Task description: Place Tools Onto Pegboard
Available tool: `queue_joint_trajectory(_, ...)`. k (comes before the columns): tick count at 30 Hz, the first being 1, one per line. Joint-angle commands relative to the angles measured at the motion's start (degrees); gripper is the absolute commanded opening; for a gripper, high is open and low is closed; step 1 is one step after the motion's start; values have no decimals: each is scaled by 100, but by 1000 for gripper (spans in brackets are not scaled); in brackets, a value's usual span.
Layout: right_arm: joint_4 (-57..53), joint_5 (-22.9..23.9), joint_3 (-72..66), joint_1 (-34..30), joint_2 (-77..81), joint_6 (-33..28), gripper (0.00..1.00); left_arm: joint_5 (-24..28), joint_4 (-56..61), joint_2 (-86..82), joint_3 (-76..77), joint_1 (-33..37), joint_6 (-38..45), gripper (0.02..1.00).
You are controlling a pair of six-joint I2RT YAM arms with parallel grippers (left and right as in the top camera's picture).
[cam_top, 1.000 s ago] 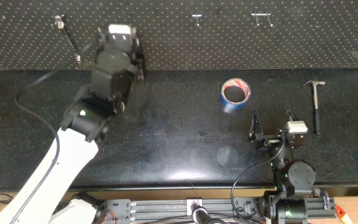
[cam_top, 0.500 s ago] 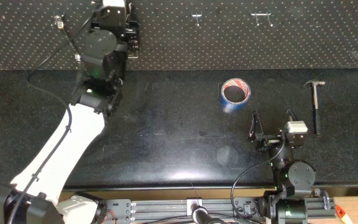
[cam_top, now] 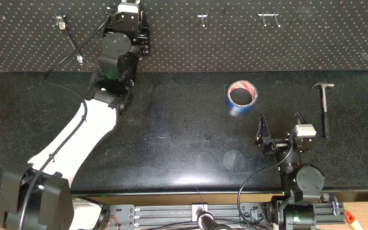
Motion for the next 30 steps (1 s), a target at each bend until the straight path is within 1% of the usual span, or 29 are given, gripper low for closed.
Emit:
queue_joint_trajectory(1,-15,-48,-24,-17,-37,85,976,13,125,210,2,-2,55,27)
queue_joint_trajectory(13,-15,-48,-24,-17,-35,85,976,-68,7,304,2,-2,52,29)
queue_joint_trajectory(17,-15,-48,-24,-17,-35,85,976,42,-463,302,2,-9,50,34)
queue_joint_trajectory(18,-15,-48,-24,-17,-37,85,976,46,-535,302,2,-13,48,60)
queue_joint_trajectory(20,-15,-48,-24,-17,-37,85,976,90,-717,302,2,-13,50,318)
queue_joint_trajectory(21,-15,-48,-24,-17,-37,85,976,87,-846,295,2,-13,48,411)
queue_joint_trajectory(22,-15,-48,-24,-17,-35,85,976,85,-973,280,2,-13,50,452)
queue_joint_trajectory(23,-15,-48,-24,-17,-37,85,976,83,-1062,234,2,-11,50,522)
queue_joint_trajectory(24,-15,-48,-24,-17,-37,85,976,85,-1139,166,2,-7,50,656)
queue_joint_trajectory(25,-15,-48,-24,-17,-37,85,976,81,-1272,83,2,-7,52,908)
queue_joint_trajectory(26,-15,-48,-24,-17,-35,85,976,81,-1423,-11,2,-2,52,996)
queue_joint_trajectory(30,-15,-48,-24,-17,-37,85,976,90,-1871,-546,2,-2,52,996)
